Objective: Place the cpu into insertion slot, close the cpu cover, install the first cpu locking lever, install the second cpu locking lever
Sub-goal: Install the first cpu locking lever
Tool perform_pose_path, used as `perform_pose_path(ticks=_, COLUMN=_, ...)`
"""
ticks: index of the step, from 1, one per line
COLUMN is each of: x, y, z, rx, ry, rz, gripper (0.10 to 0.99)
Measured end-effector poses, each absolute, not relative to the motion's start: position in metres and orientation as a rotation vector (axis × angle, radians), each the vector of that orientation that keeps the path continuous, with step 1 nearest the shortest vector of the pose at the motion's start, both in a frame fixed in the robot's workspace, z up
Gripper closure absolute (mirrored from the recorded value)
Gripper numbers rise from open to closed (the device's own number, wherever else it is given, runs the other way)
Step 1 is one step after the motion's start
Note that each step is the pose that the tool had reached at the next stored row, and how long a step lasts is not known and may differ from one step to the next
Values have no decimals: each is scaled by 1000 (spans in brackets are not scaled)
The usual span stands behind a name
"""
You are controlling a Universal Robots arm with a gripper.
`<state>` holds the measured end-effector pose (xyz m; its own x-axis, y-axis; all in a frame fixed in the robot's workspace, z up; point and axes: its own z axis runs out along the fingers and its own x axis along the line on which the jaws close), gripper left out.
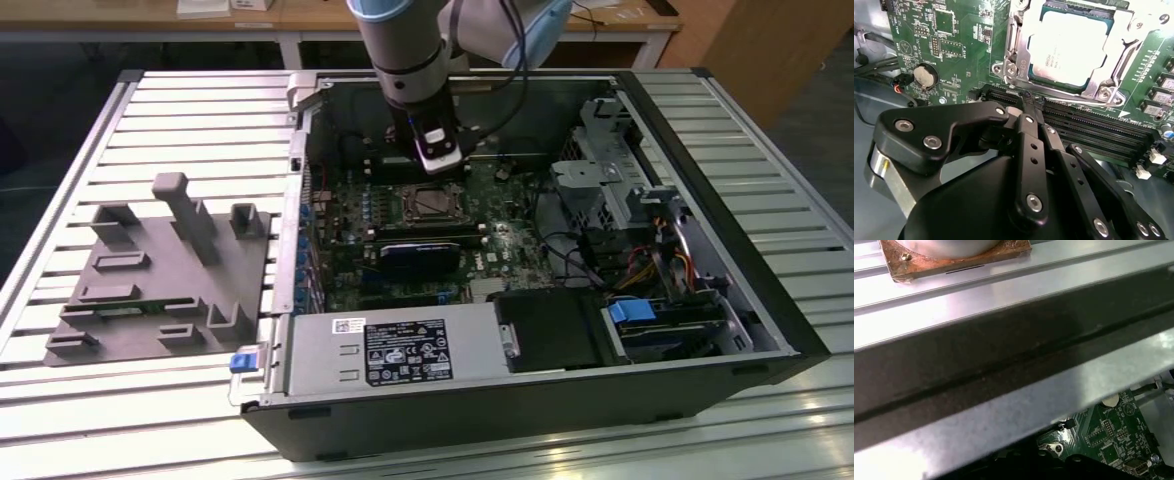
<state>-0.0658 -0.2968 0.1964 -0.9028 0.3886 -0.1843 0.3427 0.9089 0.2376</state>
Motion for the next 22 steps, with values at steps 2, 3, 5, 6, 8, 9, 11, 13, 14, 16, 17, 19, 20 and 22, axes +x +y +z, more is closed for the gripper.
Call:
perform_pose_path(ticks=2, x=-66, y=-297, z=195, rx=552, ry=2844, rz=293, gripper=980)
perform_pose_path(ticks=3, x=-66, y=-297, z=195, rx=552, ry=2844, rz=293, gripper=980)
perform_pose_path(ticks=5, x=-66, y=-297, z=194, rx=552, ry=2844, rz=293, gripper=980)
perform_pose_path(ticks=6, x=-66, y=-297, z=193, rx=552, ry=2844, rz=292, gripper=980)
perform_pose_path(ticks=8, x=-66, y=-298, z=193, rx=552, ry=2845, rz=292, gripper=980)
perform_pose_path(ticks=9, x=-66, y=-298, z=192, rx=552, ry=2845, rz=291, gripper=980)
perform_pose_path(ticks=11, x=-66, y=-298, z=191, rx=552, ry=2844, rz=293, gripper=980)
perform_pose_path(ticks=13, x=-66, y=-298, z=190, rx=551, ry=2844, rz=292, gripper=980)
perform_pose_path(ticks=14, x=-66, y=-299, z=190, rx=551, ry=2844, rz=292, gripper=980)
perform_pose_path(ticks=16, x=-66, y=-299, z=190, rx=551, ry=2845, rz=294, gripper=980)
perform_pose_path(ticks=17, x=-66, y=-299, z=190, rx=551, ry=2844, rz=295, gripper=980)
perform_pose_path(ticks=19, x=-66, y=-299, z=193, rx=551, ry=2844, rz=295, gripper=980)
perform_pose_path(ticks=20, x=-66, y=-299, z=195, rx=551, ry=2844, rz=295, gripper=980)
perform_pose_path(ticks=22, x=-66, y=-299, z=200, rx=551, ry=2844, rz=295, gripper=980)
